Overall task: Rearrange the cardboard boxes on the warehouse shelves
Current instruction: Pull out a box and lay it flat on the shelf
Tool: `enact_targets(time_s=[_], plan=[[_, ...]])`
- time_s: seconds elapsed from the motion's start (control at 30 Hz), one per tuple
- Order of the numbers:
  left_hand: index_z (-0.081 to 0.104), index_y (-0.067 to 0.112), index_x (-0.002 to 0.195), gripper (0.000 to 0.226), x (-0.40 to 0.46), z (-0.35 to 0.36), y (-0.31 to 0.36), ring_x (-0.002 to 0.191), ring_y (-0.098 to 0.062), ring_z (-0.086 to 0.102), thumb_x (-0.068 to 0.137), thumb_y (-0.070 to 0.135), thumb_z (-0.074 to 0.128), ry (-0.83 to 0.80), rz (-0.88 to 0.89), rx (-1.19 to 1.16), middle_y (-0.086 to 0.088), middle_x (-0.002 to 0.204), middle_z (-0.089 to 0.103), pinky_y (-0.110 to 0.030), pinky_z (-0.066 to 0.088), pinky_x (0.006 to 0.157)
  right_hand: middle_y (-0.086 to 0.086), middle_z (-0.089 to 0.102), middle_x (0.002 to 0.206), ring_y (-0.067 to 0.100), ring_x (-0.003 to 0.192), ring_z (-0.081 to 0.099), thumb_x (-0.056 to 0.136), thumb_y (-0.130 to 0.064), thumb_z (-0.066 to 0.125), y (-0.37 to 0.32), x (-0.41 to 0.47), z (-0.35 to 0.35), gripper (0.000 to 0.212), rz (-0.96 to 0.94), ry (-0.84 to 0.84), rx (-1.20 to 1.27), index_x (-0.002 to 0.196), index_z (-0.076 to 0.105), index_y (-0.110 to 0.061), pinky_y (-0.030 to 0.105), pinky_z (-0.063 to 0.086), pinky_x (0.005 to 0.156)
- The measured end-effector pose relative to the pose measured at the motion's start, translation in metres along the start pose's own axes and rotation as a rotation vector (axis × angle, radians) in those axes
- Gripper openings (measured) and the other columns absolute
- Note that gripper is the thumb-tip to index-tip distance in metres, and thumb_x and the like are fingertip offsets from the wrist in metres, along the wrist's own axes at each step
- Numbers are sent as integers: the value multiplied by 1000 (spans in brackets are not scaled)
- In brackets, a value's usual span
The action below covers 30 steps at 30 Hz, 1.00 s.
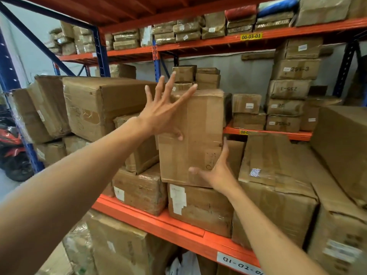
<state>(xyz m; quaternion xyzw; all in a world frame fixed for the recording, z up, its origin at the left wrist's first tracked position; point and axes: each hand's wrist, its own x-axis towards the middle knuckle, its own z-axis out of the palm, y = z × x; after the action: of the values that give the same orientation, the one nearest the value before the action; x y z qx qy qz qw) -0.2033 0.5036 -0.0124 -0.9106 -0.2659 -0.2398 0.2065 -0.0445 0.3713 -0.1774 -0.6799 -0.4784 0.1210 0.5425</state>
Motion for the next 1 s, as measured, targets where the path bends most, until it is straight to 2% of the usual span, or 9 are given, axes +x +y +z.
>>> enact_targets(time_s=[0.07, 0.13, 0.2, 0.37, 0.47, 0.6, 0.7, 0.83, 1.0], plan=[[-29, 55, 148, 155, 8, -9, -6, 149, -49, 1, 50, 66, 91, -109, 71, 25, -14, 166, -12, -76, 24, 109, 2, 19, 169, 23, 150, 28, 62, -52, 96, 16, -9, 23, 149, 1, 68, 60, 156, -19, -50, 44, 30, 118], [-30, 55, 147, 156, 10, -9, -12, 137, -46, 30, 50, 64, 92, -111, 102, 78, -18, 159, 15, -64, 45, 97, 1, 26, 166, 20, 147, 32, 63, -44, 98, 23, -10, 37, 143, -16, 179, 108, 157, -9, -52, 39, 32, 114], [-29, 55, 148, 153, 12, -6, -20, 127, -41, 38, 52, 66, 90, -78, 128, 81, -18, 149, 28, -57, 50, 89, -1, 33, 164, 21, 145, 35, 62, -46, 97, 24, -8, 43, 139, -15, 235, 116, 157, -4, -53, 39, 34, 112], [-13, 50, 156, 144, 9, 8, -36, 129, -35, 32, 56, 64, 90, -9, 158, -59, -13, 148, 30, -55, 49, 91, -4, 44, 156, 20, 141, 41, 64, -45, 97, 25, -9, 59, 131, 48, 343, 138, 159, 7, -44, 32, 35, 105], [-2, 42, 159, 139, 5, 13, -34, 132, -36, 31, 56, 61, 91, 33, 200, -56, -14, 147, 32, -53, 47, 93, 0, 35, 163, 19, 147, 32, 68, -40, 96, 23, -16, 71, 129, 77, 429, 137, 163, 9, -32, 31, 30, 111], [1, 41, 157, 137, -5, 12, -40, 132, -36, 32, 55, 60, 91, 72, 234, -66, -15, 144, 33, -55, 47, 90, 0, 22, 168, 15, 151, 20, 73, -36, 94, 18, -29, 86, 127, 95, 507, 130, 165, 6, -29, 27, 21, 113], [-1, 41, 158, 140, -24, 3, -48, 131, -37, 32, 54, 64, 90, 95, 258, -49, -17, 145, 33, -55, 48, 89, -1, 20, 168, 11, 151, 18, 73, -36, 93, 10, -48, 100, 127, 84, 557, 98, 165, 6, -28, 33, 21, 119], [-10, 46, 157, 144, -56, -15, -49, 126, -36, 35, 53, 71, 87, 119, 275, -23, -17, 142, 34, -51, 50, 81, -9, 20, 166, -8, 140, 11, 76, -39, 91, 0, -82, 110, 124, 27, 576, 78, 165, 4, -33, 27, 16, 116], [-14, 49, 156, 145, -88, -38, -44, 121, -35, 38, 52, 74, 84, 118, 277, 5, -17, 137, 37, -46, 49, 74, -22, 24, 161, -7, 142, 17, 74, -48, 89, -11, -122, 104, 116, -29, 576, 108, 162, 13, -43, 30, 22, 117]])
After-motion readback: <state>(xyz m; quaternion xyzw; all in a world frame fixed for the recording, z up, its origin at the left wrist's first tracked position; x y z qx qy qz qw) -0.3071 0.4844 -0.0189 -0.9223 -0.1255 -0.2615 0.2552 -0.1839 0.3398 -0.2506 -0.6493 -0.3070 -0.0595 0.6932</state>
